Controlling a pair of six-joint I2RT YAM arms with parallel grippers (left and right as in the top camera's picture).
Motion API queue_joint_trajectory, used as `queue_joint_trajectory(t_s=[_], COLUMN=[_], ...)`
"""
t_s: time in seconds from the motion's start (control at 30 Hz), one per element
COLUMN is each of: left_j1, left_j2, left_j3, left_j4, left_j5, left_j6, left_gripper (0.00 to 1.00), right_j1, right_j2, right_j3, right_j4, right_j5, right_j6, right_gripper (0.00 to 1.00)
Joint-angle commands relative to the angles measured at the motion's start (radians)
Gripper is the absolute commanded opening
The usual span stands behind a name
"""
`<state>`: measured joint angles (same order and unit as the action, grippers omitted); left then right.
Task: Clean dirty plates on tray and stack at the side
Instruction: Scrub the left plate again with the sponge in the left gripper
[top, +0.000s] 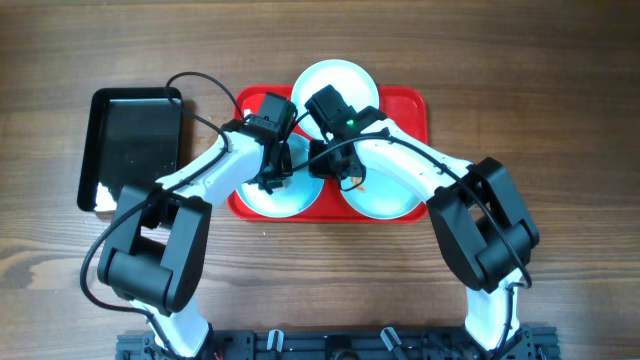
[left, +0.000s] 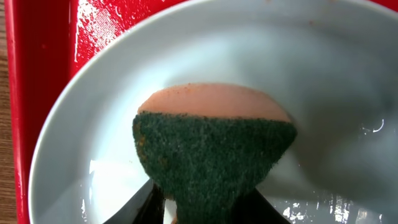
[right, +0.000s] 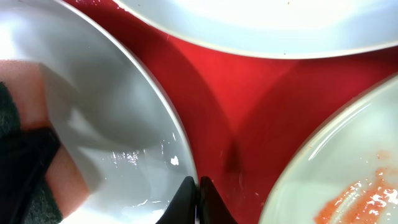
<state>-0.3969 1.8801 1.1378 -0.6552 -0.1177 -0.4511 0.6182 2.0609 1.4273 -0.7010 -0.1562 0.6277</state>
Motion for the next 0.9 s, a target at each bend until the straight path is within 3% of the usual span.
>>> queue_joint_trajectory(t_s=[0.0, 0.23, 0.63, 0.77, 0.83, 0.87], left_j1=[-0.01, 0.001, 0.003, 0.003, 0.003, 0.003], left_j2=[0.003, -0.168, -0.122, -0.113, -0.113, -0.113], left_j3=[-0.049, -0.049, -0.08, -0.079, -0.079, -0.079], left_j4=[-0.047, -0.06, -0.03, -0.007, -0.007, -0.007], left_j5=[0.068, 0.078, 0.08, 0.08, 0.08, 0.08], left_j6=[0.009, 0.009, 0.021, 0.021, 0.021, 0.021], left_gripper=[0.32, 0.44, 0.37, 0.21, 0.04, 0.04], right_j1=[0.011, 0.011, 0.011, 0.011, 0.011, 0.011], right_j2=[0.014, 0.014, 0.014, 0.014, 0.014, 0.014], right_j3=[-0.003, -0.003, -0.003, -0.003, -0.003, -0.003], right_j4=[0.006, 0.006, 0.004, 0.004, 0.004, 0.004], right_j5=[-0.001, 0.002, 0.002, 0.002, 0.002, 0.002], right_j6=[0.0, 0.001, -0.001, -0.001, -0.001, -0.001], right_gripper=[0.04, 0.04, 0.04, 0.04, 0.04, 0.04])
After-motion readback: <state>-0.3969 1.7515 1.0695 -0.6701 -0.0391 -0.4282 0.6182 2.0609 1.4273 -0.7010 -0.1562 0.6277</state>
